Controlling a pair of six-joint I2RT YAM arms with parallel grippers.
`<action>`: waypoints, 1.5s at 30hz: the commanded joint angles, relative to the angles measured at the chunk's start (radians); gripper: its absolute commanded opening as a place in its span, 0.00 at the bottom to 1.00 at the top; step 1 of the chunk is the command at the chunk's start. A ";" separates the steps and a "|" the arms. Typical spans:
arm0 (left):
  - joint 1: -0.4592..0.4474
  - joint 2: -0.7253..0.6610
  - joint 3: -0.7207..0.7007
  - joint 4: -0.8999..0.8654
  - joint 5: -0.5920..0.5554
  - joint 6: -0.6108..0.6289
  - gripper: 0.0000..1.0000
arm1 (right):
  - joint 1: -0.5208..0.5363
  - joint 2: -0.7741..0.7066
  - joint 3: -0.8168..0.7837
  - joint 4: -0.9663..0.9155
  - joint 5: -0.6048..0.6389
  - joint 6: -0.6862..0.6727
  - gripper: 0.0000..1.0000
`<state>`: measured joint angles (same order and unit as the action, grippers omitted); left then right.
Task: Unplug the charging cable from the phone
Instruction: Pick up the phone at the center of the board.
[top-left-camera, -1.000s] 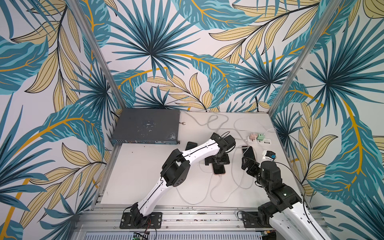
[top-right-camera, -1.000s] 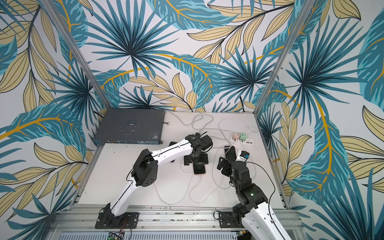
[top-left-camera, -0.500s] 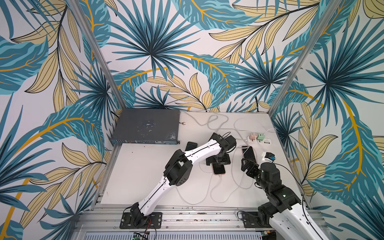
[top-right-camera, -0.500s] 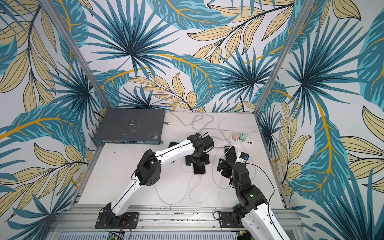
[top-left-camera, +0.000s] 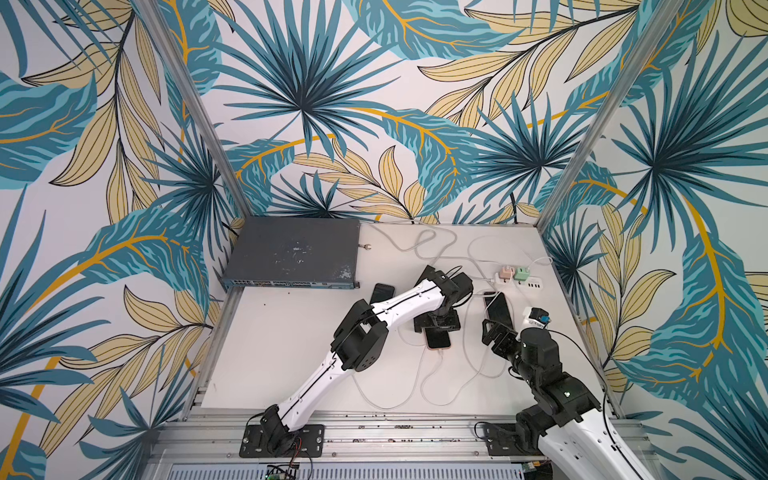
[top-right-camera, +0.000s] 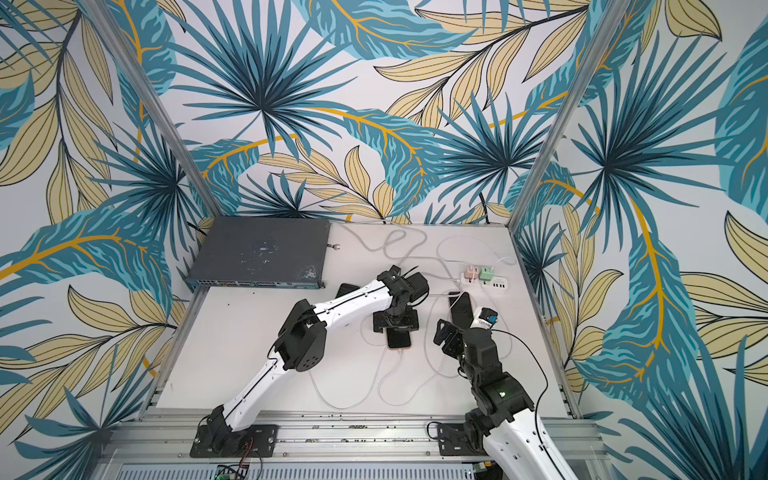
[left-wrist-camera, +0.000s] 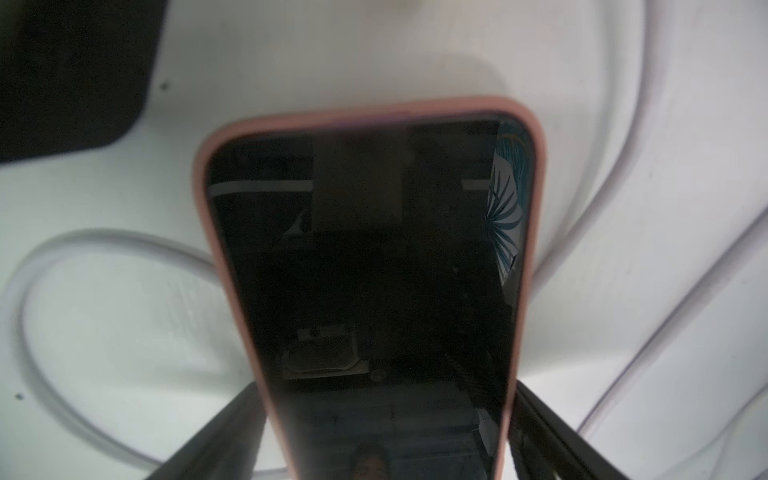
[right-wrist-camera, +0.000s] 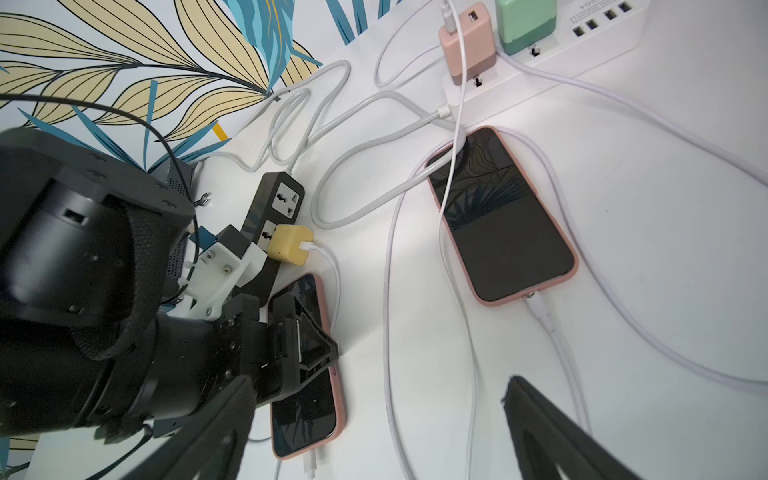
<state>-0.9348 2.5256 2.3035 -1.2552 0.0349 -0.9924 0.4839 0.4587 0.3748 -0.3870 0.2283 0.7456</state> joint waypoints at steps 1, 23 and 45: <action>0.002 0.014 0.019 -0.014 0.008 0.009 0.83 | -0.004 -0.012 -0.025 0.010 -0.008 0.015 0.96; 0.014 -0.220 0.132 -0.145 -0.190 0.135 0.52 | -0.004 0.030 -0.062 0.157 -0.249 -0.048 0.89; 0.014 -0.375 0.132 -0.131 -0.262 0.221 0.48 | 0.101 0.358 -0.114 0.895 -0.737 0.009 0.65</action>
<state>-0.9249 2.2047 2.4096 -1.3891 -0.2035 -0.7910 0.5663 0.7929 0.2691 0.3901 -0.4549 0.7448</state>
